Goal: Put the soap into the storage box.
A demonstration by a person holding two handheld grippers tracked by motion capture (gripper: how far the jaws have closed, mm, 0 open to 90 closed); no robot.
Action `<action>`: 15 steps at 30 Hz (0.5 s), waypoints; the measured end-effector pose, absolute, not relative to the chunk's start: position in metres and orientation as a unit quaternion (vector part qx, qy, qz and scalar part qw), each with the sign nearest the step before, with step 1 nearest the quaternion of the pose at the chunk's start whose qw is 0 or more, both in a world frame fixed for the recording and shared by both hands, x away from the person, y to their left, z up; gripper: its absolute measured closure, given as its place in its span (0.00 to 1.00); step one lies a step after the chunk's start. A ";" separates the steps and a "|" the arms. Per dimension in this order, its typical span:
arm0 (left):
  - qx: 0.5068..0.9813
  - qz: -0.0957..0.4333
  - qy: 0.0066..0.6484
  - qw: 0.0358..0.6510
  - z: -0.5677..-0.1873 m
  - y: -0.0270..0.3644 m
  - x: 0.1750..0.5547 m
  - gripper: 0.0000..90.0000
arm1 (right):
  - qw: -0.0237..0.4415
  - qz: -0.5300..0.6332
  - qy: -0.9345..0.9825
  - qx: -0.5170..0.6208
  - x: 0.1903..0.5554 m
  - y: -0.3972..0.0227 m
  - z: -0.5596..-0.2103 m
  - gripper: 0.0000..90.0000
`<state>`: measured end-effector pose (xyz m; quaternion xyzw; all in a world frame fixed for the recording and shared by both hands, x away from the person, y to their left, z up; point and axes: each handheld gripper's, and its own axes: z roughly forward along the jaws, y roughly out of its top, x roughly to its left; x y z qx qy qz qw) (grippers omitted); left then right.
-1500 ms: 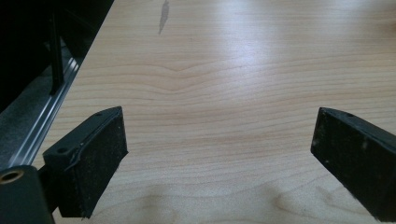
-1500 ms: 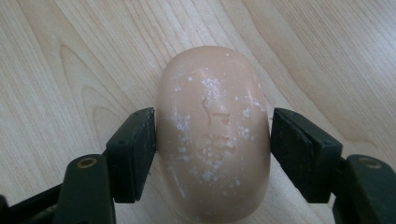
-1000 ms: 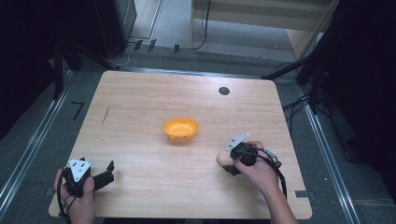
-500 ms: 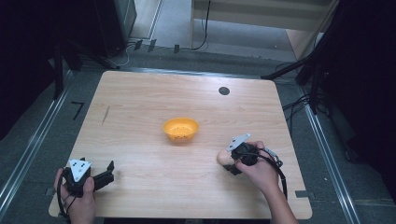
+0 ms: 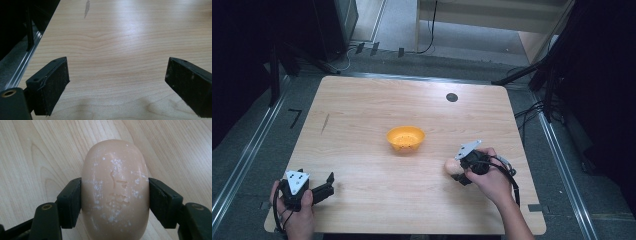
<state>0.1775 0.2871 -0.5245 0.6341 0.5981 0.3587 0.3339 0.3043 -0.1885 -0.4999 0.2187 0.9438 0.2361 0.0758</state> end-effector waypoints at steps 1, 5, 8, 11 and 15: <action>0.634 0.358 0.598 0.334 -0.525 0.287 0.177 0.06 | 0.076 0.238 0.944 0.214 0.305 -0.188 -0.499 0.37; 0.634 0.358 0.598 0.335 -0.525 0.287 0.177 0.06 | 0.076 0.237 0.946 0.207 0.307 -0.186 -0.496 0.37; 0.632 0.358 0.599 0.338 -0.525 0.287 0.177 0.06 | 0.071 0.242 0.946 0.203 0.309 -0.183 -0.493 0.37; 0.632 0.358 0.598 0.339 -0.525 0.287 0.177 0.06 | 0.065 0.251 0.946 0.197 0.314 -0.180 -0.487 0.37; 0.633 0.358 0.596 0.341 -0.525 0.287 0.177 0.06 | 0.067 0.252 0.947 0.190 0.316 -0.176 -0.482 0.37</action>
